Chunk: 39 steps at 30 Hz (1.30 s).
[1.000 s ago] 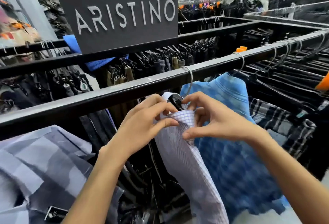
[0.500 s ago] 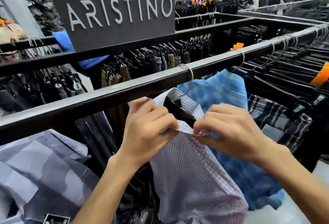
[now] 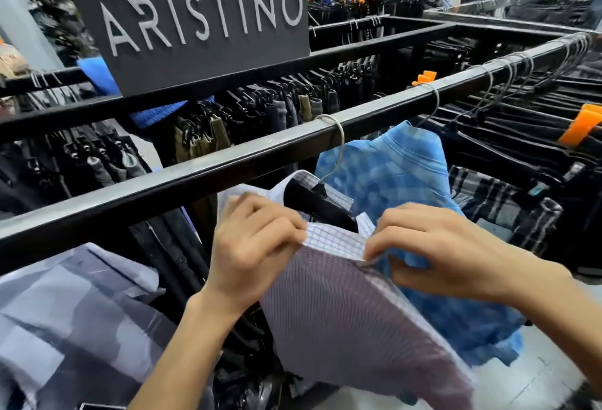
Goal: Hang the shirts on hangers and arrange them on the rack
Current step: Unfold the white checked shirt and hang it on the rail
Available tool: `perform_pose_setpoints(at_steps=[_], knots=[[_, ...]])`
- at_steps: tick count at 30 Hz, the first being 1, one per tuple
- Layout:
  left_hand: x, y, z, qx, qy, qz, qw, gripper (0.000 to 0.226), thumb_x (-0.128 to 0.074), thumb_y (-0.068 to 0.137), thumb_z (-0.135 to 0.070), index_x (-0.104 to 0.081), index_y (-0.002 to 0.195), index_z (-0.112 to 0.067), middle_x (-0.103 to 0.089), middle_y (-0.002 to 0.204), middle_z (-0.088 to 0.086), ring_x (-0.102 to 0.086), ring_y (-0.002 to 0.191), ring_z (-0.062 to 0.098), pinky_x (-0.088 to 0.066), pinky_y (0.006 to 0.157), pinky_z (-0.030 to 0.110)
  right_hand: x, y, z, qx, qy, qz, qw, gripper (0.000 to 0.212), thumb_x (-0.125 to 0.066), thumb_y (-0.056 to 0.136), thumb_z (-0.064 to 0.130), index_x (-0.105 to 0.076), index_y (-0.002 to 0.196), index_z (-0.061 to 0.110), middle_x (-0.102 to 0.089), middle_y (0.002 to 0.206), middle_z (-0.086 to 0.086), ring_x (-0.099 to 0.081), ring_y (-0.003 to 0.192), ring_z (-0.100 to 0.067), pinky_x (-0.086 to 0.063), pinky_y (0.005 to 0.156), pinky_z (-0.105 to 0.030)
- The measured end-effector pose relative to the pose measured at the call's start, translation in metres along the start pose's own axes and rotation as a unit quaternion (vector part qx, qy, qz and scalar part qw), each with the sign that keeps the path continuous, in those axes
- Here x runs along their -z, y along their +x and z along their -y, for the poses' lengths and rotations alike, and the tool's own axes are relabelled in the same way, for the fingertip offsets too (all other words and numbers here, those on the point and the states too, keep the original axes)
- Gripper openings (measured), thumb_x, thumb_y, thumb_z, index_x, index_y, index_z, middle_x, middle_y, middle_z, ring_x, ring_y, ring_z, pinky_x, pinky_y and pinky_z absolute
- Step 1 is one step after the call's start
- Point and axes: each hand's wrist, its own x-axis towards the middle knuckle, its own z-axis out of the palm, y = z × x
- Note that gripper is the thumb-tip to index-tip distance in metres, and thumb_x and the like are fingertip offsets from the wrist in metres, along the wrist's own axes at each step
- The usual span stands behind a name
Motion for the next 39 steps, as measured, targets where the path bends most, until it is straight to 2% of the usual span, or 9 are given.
perform_pose_setpoints(at_steps=[4,8,12,18,23,28,30,34,39], knots=[[0.004,0.005,0.005,0.137,-0.083,0.119,0.98,0.016,-0.081,0.079,-0.003,-0.07,0.078,-0.015,-0.069,0.088,-0.011,-0.064,0.085,0.019,-0.049,0.076,0.048,-0.006,0.003,-0.01,-0.004,-0.037,0.027,0.999,0.038,-0.074,0.073,0.014,-0.055,0.102,0.029,-0.063,0.091,0.011,-0.056,0.071,-0.013,-0.047,0.068,-0.023],[0.001,0.009,-0.014,0.103,-0.077,0.208,0.97,0.014,-0.079,0.083,-0.015,-0.073,0.093,-0.023,-0.066,0.093,-0.011,-0.06,0.083,0.008,-0.05,0.074,0.037,-0.017,0.005,-0.015,-0.006,-0.017,-0.07,0.997,0.026,-0.074,0.073,0.011,-0.057,0.087,0.026,-0.054,0.074,0.011,-0.044,0.061,-0.012,-0.035,0.058,-0.02],[-0.004,0.008,-0.022,0.095,-0.016,0.136,0.986,0.013,-0.079,0.077,-0.008,-0.072,0.08,-0.019,-0.062,0.079,-0.009,-0.046,0.072,0.006,-0.044,0.067,0.037,-0.03,0.004,-0.011,-0.027,0.035,-0.19,0.981,0.016,-0.079,0.07,-0.003,-0.073,0.073,0.011,-0.055,0.067,0.003,-0.046,0.058,-0.01,-0.038,0.058,-0.015],[-0.003,0.004,-0.029,0.132,-0.012,0.091,0.987,0.014,-0.078,0.077,-0.001,-0.072,0.077,-0.014,-0.062,0.077,-0.009,-0.051,0.07,0.014,-0.045,0.066,0.036,-0.024,0.006,-0.005,0.004,0.083,-0.081,0.993,0.017,-0.076,0.074,0.013,-0.063,0.085,0.015,-0.063,0.097,0.001,-0.065,0.101,-0.022,-0.049,0.084,-0.036],[0.0,0.002,-0.029,0.118,0.011,0.042,0.992,0.01,-0.079,0.083,-0.006,-0.074,0.075,-0.01,-0.058,0.07,-0.004,-0.049,0.064,0.021,-0.04,0.061,0.041,-0.046,-0.001,-0.008,0.003,0.009,-0.225,0.974,0.038,-0.075,0.074,-0.004,-0.054,0.087,0.024,-0.054,0.066,-0.001,-0.047,0.051,-0.022,-0.04,0.04,-0.032],[0.001,-0.002,-0.027,0.113,0.037,0.047,0.992,0.013,-0.081,0.079,0.0,-0.074,0.074,-0.01,-0.058,0.069,-0.003,-0.048,0.064,0.02,-0.04,0.06,0.041,-0.058,-0.005,0.002,0.006,-0.027,-0.292,0.956,0.033,-0.069,0.076,-0.008,-0.055,0.089,0.019,-0.052,0.057,-0.007,-0.041,0.044,-0.026,-0.035,0.036,-0.032],[0.002,-0.006,-0.028,0.11,0.041,0.076,0.99,0.012,-0.08,0.078,-0.002,-0.073,0.075,-0.011,-0.057,0.07,-0.004,-0.045,0.064,0.013,-0.039,0.061,0.033,-0.064,-0.012,0.005,-0.003,-0.045,-0.279,0.959,0.016,-0.058,0.091,0.002,-0.059,0.086,0.017,-0.05,0.054,-0.002,-0.037,0.045,-0.02,-0.035,0.038,-0.02],[0.005,-0.007,-0.035,0.115,0.06,0.073,0.989,0.008,-0.077,0.081,-0.006,-0.073,0.078,-0.012,-0.054,0.073,-0.006,-0.041,0.058,0.006,-0.037,0.054,0.02,-0.07,-0.02,0.01,-0.208,0.091,-0.179,0.957,0.079,-0.018,0.102,0.065,-0.072,0.071,0.016,-0.039,0.056,0.022,-0.042,0.05,-0.001,-0.034,0.058,0.005],[0.009,0.001,-0.033,0.2,0.065,0.093,0.973,0.012,-0.076,0.075,-0.02,-0.066,0.078,-0.025,-0.057,0.074,-0.015,-0.047,0.063,-0.011,-0.037,0.055,0.017,-0.064,-0.008,0.003,-0.016,0.012,-0.298,0.954,0.016,-0.067,0.087,0.007,-0.061,0.093,0.021,-0.056,0.064,0.0,-0.043,0.057,-0.013,-0.036,0.049,-0.017]])
